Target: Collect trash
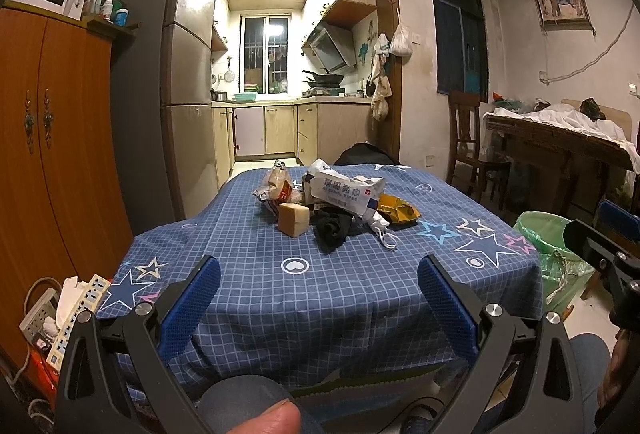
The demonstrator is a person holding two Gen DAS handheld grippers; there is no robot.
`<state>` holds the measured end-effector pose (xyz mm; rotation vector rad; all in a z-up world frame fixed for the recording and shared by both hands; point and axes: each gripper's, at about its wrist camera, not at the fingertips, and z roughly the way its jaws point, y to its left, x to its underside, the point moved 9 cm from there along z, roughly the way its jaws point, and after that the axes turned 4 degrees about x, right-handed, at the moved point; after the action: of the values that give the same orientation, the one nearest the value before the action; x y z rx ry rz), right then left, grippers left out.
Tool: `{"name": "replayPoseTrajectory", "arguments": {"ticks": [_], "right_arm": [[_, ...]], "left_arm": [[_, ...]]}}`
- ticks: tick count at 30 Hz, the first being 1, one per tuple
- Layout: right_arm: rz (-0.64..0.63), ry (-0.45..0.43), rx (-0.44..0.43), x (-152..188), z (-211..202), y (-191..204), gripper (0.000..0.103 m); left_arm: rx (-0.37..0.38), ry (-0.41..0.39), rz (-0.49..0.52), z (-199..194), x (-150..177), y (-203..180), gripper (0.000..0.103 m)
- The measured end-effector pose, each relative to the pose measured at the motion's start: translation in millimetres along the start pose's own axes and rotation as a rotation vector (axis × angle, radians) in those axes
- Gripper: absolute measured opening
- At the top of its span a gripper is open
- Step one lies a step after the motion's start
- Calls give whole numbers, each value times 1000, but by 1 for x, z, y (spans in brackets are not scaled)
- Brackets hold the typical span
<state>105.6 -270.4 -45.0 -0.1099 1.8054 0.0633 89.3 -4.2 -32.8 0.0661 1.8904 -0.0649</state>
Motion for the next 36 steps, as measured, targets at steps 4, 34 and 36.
{"name": "replayPoseTrajectory", "arguments": {"ticks": [4,34,36], "right_arm": [[0,3,0,0,0,-1,98],[-9,311,-219,15,127,4,98],[-11,335,-226,23,134,6,98]], "left_arm": [[1,5,2,1,1,0,98],[119,288,-258,221,-36,111,98],[130,293,-250,246,-48,119,98]]}}
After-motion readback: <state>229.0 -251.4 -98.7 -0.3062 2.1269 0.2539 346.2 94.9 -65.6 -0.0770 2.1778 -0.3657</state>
